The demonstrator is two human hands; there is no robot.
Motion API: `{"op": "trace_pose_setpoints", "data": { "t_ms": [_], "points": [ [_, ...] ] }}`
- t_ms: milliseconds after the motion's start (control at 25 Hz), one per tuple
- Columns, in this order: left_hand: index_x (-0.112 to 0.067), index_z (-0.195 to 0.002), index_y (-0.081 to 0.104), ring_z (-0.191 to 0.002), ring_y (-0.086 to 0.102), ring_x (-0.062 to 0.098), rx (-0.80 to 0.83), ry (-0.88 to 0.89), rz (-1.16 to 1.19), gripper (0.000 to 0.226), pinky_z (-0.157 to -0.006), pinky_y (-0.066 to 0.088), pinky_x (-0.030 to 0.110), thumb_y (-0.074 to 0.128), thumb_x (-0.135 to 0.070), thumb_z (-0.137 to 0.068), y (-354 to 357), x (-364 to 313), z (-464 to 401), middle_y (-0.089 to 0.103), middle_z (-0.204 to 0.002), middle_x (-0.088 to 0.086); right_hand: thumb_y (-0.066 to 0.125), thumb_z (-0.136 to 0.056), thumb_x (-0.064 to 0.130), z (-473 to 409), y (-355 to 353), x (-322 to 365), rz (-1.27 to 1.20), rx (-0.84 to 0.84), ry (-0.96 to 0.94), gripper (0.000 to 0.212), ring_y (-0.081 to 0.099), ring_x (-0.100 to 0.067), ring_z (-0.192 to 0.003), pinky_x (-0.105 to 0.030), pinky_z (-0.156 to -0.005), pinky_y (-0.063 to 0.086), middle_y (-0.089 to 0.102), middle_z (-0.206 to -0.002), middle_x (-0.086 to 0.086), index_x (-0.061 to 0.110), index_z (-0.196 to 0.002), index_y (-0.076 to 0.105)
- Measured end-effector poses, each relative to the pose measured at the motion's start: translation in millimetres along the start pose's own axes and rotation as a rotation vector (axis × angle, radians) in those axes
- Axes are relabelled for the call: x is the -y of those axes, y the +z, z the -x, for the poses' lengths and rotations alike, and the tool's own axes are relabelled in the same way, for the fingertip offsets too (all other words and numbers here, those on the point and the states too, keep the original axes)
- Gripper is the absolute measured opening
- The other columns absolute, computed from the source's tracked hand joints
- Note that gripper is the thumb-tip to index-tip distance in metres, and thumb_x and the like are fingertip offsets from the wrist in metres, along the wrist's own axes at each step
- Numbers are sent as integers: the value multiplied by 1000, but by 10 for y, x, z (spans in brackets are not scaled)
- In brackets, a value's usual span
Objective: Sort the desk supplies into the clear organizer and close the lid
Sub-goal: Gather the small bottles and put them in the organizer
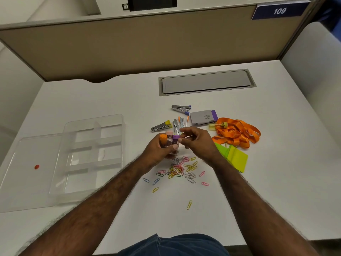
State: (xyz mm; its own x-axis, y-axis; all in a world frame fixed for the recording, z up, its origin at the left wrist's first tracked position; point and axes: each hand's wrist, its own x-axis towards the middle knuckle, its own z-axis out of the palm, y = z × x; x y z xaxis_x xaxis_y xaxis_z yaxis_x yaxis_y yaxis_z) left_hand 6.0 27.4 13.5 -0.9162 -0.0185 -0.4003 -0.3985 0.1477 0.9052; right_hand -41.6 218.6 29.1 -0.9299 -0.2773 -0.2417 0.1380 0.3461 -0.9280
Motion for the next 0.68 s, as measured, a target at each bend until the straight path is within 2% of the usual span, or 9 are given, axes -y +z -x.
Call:
{"op": "trace_pose_setpoints", "data": {
  "t_ms": [80, 120, 200, 280, 360, 480, 560, 680],
  "points": [
    [-34, -121, 60, -90, 80, 21, -6, -35, 41, 40, -68, 63, 29, 82, -26, -88, 13, 4, -14, 81, -100, -2, 80, -89, 20, -64, -123, -52, 143, -128, -19, 40, 70, -11, -96, -22, -78, 58, 73, -112, 3, 20, -128, 70],
    [-32, -120, 61, -91, 80, 22, -10, -51, 61, 39, -69, 63, 31, 82, -25, -88, 16, 7, -17, 81, -101, 0, 80, -89, 19, -104, -200, -92, 232, -226, -28, 40, 67, -11, -98, -21, -79, 55, 71, -114, 2, 20, -128, 70],
    [-30, -118, 61, -91, 80, 23, -22, -75, 84, 37, -70, 64, 32, 82, -22, -88, 20, 19, -21, 80, -102, 4, 79, -89, 15, -186, -383, -188, 351, -412, -7, 41, 63, -18, -111, -32, -93, 55, 67, -125, -4, 19, -129, 69],
    [-27, -123, 60, -91, 80, 23, -31, -94, 96, 41, -70, 64, 32, 81, -20, -89, 30, 32, -20, 79, -106, 7, 75, -89, 9, -267, -575, -298, 474, -501, 52, 48, 54, -27, -128, -40, -107, 49, 60, -138, -8, 19, -134, 65],
    [-24, -129, 58, -92, 80, 23, -34, -110, 104, 46, -70, 64, 33, 81, -19, -89, 47, 33, -17, 78, -109, 9, 72, -86, 4, -338, -740, -399, 630, -478, 88, 57, 49, -32, -131, -45, -107, 47, 57, -143, -10, 19, -140, 61],
    [-23, -130, 58, -90, 80, 21, -43, -124, 103, 48, -69, 64, 31, 81, -19, -88, 62, 23, 6, 78, -106, 7, 76, -86, 14, -414, -869, -502, 844, -400, 108, 58, 52, -35, -128, -47, -103, 48, 60, -141, -13, 17, -142, 60],
    [-23, -130, 58, -89, 80, 21, -48, -122, 101, 48, -68, 63, 31, 81, -19, -88, 71, 11, 29, 79, -103, 5, 78, -87, 20, -433, -887, -526, 911, -393, 124, 55, 55, -36, -123, -48, -99, 50, 63, -136, -13, 19, -139, 62],
    [-20, -133, 57, -93, 79, 24, -53, -121, 87, 50, -78, 66, 40, 81, -19, -89, 63, 9, 50, 78, -109, 8, 79, -85, 25, -423, -880, -491, 930, -393, 164, 53, 55, -35, -122, -47, -96, 52, 63, -134, -12, 21, -136, 65]
  ]
}}
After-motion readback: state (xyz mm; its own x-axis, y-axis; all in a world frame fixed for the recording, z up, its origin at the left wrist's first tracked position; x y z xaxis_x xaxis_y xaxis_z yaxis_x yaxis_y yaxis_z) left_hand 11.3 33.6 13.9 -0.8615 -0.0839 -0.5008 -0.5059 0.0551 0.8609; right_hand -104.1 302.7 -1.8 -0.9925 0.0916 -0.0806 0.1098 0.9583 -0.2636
